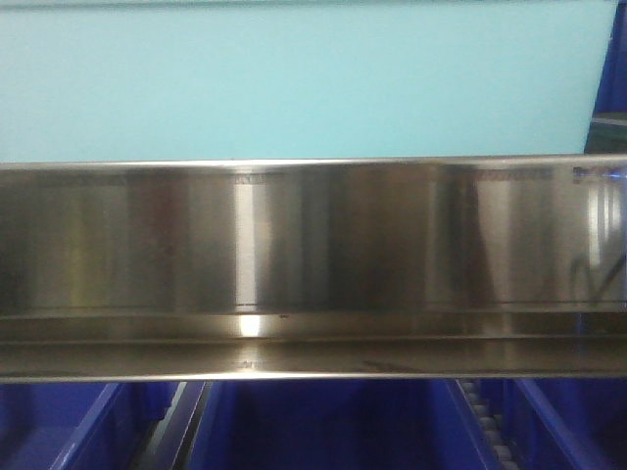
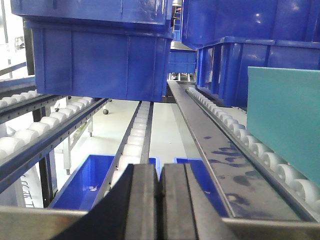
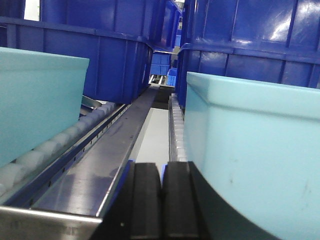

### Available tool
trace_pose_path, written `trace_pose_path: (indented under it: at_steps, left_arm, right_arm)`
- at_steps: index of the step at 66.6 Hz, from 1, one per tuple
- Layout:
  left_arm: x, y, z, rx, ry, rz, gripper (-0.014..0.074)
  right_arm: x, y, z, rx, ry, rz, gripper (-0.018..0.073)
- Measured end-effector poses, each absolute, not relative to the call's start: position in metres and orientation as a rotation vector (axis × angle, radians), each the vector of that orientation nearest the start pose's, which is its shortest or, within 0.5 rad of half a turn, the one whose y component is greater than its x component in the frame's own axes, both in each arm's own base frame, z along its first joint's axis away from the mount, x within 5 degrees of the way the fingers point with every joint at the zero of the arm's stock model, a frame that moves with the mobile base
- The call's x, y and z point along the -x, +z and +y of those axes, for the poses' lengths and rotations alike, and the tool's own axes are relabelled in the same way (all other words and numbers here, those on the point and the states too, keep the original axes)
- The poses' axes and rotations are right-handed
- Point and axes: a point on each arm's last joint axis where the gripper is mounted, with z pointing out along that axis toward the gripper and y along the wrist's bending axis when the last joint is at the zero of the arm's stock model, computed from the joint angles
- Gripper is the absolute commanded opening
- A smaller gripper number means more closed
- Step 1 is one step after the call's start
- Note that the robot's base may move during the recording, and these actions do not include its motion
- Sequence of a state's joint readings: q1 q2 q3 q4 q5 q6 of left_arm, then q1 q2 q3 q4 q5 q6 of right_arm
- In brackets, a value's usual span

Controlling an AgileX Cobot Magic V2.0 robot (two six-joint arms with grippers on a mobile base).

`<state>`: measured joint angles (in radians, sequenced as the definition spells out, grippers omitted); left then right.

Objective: Move two blue bins to right shelf middle

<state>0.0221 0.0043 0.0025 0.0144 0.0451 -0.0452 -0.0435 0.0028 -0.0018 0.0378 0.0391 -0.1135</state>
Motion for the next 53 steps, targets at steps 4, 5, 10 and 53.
trace_pose_path:
  at_steps: [4,5,10,53]
  left_arm:
    - [-0.0569,0.2080,0.0013,0.041,-0.007,1.535,-0.0111]
    - [-0.0569,0.2080,0.0013,0.041,-0.007,1.535,-0.0111]
    - [-0.0569,0.2080,0.0013,0.041,-0.007,1.535,-0.0111]
    - [-0.0567,0.2107,0.0013,0.040,-0.007,1.505,-0.0111]
  right_arm:
    - [-0.0565,0.2101,-0.0023,0.026,-0.094,1.524,-0.0167]
    - [-0.0565,0.2101,-0.0023,0.026,-0.094,1.524,-0.0167]
    - [-0.0565,0.2101,-0.0023,0.026,-0.094,1.524,-0.0167]
    - [-0.0564,0.2114,-0.0024,0.025,-0.095,1.510,-0.0167]
